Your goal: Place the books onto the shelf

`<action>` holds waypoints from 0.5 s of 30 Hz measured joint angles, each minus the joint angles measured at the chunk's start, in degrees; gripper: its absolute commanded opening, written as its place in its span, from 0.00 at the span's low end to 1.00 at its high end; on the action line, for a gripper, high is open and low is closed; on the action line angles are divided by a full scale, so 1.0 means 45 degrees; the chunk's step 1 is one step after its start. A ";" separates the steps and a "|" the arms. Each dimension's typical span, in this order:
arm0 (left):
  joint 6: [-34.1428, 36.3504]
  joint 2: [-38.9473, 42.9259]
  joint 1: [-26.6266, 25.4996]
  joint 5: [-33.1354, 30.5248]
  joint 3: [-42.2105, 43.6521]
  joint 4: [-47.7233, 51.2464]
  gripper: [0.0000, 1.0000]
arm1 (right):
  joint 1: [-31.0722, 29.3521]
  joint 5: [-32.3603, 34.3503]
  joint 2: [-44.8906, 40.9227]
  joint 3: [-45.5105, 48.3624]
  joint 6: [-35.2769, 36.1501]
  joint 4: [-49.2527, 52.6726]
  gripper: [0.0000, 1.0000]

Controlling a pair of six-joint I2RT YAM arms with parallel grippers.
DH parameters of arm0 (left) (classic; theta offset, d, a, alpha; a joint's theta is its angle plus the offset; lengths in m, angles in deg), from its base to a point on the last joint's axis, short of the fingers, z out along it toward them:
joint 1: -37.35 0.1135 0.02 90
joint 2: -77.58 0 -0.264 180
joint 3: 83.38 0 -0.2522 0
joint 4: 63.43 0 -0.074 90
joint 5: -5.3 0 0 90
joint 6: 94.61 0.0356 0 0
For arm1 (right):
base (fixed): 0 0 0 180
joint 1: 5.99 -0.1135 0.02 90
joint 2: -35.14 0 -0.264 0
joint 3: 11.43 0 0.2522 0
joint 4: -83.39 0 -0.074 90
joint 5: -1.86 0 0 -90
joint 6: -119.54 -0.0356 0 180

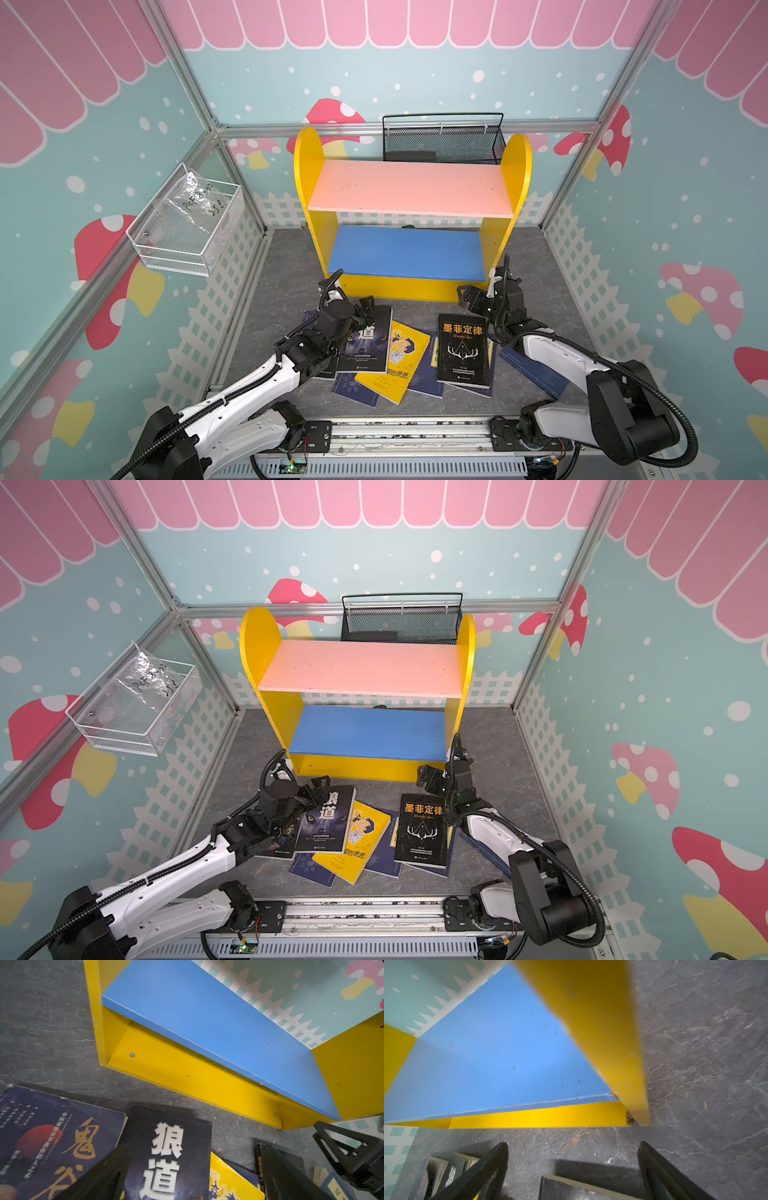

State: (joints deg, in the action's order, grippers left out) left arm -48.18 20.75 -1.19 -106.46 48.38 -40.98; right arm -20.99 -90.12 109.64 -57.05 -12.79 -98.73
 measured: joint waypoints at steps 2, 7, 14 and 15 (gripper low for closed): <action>0.0073 0.0102 0.0151 -0.0073 0.0092 0.0121 1.00 | 0.0189 -0.0058 0.0141 -0.0005 0.0199 -0.0238 0.99; 0.0121 0.0209 0.0287 -0.0180 0.0214 0.0597 1.00 | 0.0520 -0.0160 0.0738 -0.0413 0.0816 -0.0384 0.99; 0.0068 0.0403 0.0306 -0.0321 0.0253 0.2025 1.00 | 0.0665 -0.1039 0.0962 -0.0860 0.0767 -0.0423 0.98; 0.0063 0.0423 0.0311 -0.0321 0.0253 0.2288 1.00 | 0.0636 -0.1273 0.0845 -0.0850 0.0529 -0.0442 0.98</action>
State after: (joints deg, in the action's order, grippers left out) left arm -47.90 22.65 0.21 -107.90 49.51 -30.69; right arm -18.13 -95.84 113.44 -60.87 -10.40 -100.72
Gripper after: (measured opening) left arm 0.997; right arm 0.985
